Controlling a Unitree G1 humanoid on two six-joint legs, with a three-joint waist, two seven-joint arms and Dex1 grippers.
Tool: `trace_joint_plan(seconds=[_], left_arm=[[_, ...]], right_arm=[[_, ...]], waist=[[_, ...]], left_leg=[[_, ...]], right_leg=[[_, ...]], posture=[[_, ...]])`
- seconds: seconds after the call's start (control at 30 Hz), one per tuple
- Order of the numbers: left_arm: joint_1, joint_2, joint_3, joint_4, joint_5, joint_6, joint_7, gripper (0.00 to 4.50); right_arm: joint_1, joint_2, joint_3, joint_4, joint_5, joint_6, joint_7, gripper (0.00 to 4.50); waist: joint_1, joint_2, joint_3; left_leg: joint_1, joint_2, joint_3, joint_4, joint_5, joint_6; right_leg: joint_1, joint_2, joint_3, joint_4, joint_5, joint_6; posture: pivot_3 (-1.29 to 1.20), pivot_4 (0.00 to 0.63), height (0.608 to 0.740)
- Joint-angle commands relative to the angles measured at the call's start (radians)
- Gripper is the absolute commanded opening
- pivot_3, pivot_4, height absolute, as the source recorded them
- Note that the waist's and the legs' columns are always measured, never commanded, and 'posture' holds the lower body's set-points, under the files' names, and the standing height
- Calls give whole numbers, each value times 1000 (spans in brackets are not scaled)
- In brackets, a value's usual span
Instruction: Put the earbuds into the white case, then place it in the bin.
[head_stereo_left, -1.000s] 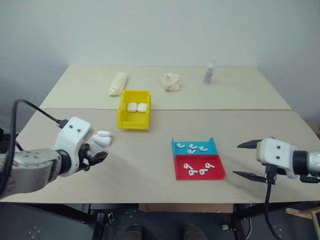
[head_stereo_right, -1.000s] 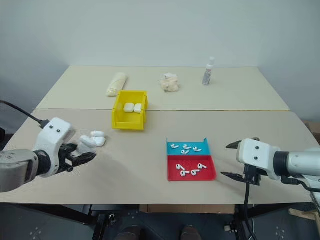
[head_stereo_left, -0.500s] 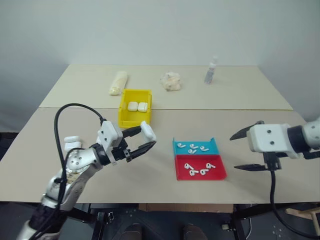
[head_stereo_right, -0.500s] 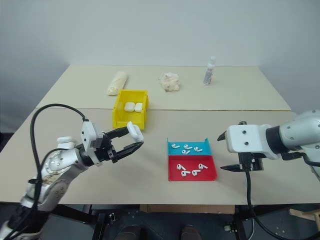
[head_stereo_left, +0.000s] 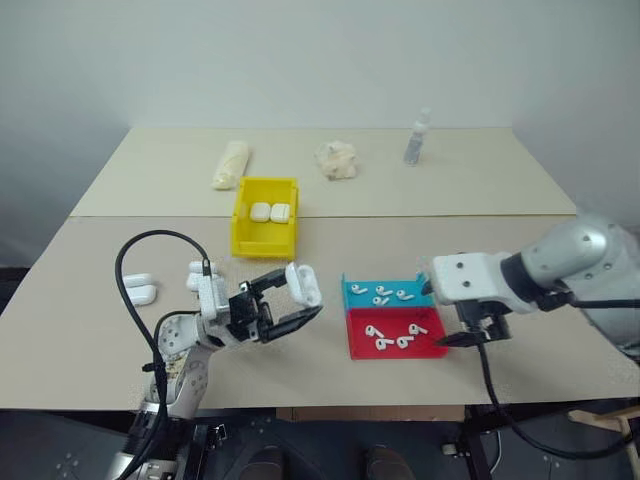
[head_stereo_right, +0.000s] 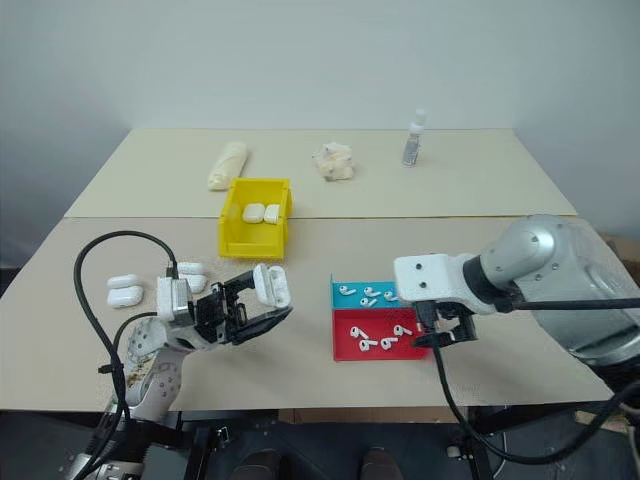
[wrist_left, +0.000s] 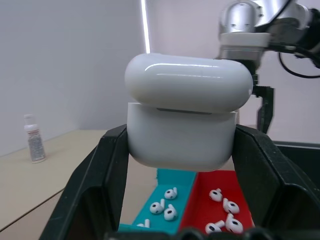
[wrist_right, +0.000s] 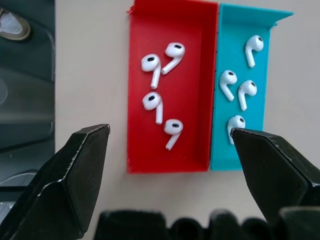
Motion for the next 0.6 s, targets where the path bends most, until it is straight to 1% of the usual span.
trace_joint_plan(seconds=[0.03,0.07,0.13,0.23,0.3,0.37,0.6], left_arm=[[10,20,25,-19,14,-21,-29,2790],[13,22,30,-30,15,-17,-24,2790],[16,19,37,-45,14,-14,-14,2790],[24,16,43,-63,24,-10,4,2790],[38,24,42,-81,38,8,26,2790],[50,30,38,-98,38,18,28,2790],[42,33,42,-105,44,30,39,2790]], right_arm=[[-53,22,58,-5,-69,35,9,4114],[-62,36,77,0,-88,42,3,3911],[-75,61,103,9,-119,61,-9,3308],[-82,89,141,13,-167,93,-26,3308],[-78,98,153,13,-188,110,-34,3013],[-64,102,156,8,-197,117,-43,2513],[-14,108,164,-2,-231,140,-75,2513]], waist=[[0,0,0],[0,0,0],[0,0,0],[1,0,0],[1,0,0],[0,0,0],[0,0,0]], left_leg=[[0,0,-1,0,0,0],[0,0,-2,0,0,0],[0,0,-4,0,0,0],[-1,0,-7,0,0,0],[-1,0,-8,0,0,0],[-1,-1,-8,0,0,0],[-1,-1,-9,0,0,0]], right_leg=[[0,0,0,0,0,0],[0,0,0,0,0,0],[0,0,0,0,0,0],[0,0,0,0,0,0],[0,0,-1,0,0,0],[0,0,-1,0,0,0],[0,0,-1,0,0,0]], posture=[[0,150,740],[0,150,740],[0,150,740],[0,150,740],[0,150,740],[0,150,740],[0,150,740]])
